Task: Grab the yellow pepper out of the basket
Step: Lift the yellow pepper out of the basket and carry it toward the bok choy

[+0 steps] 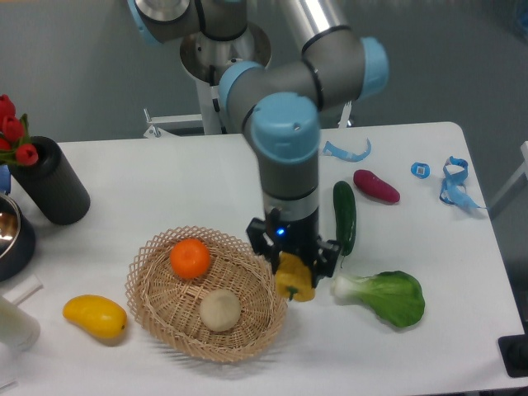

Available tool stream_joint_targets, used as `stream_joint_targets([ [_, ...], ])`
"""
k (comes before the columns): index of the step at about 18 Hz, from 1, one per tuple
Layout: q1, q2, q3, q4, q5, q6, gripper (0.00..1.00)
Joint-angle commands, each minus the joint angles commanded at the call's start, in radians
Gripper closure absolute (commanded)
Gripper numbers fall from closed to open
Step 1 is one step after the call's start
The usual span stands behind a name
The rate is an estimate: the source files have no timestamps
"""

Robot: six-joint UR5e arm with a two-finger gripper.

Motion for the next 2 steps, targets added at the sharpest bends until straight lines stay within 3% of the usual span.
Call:
stream_joint_targets([
  [2,0.011,0.008,0.000,-0.005,-0.003,0.012,0.64],
])
